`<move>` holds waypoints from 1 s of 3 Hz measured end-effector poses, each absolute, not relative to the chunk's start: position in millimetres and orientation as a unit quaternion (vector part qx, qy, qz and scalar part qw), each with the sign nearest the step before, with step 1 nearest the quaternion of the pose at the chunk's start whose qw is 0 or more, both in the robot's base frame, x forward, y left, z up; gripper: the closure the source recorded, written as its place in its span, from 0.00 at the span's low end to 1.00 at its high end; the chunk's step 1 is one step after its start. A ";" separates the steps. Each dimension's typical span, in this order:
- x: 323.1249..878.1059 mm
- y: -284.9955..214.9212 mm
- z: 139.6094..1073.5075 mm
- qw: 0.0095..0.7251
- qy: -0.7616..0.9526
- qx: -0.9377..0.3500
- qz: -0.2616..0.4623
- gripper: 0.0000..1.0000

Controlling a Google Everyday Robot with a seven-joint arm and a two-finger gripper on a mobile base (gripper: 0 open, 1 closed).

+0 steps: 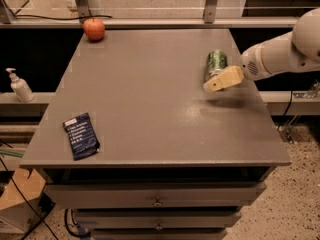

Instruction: Move green can near apple

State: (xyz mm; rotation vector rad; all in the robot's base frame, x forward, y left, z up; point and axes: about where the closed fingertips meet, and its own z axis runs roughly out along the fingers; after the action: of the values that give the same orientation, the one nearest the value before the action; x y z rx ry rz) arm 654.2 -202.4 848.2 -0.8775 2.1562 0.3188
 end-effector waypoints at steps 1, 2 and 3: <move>667.1 -195.7 842.8 0.392 0.848 -0.332 0.134 0.00; 675.2 -186.1 835.9 0.390 0.851 -0.321 0.143 0.18; 679.7 -181.5 832.6 0.385 0.856 -0.314 0.144 0.42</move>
Offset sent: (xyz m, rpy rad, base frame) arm 0.0298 0.0226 -0.0175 0.0743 0.0288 -0.0552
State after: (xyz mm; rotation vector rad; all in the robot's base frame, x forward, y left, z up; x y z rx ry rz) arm 679.7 -181.5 832.6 -0.8002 2.1791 0.3667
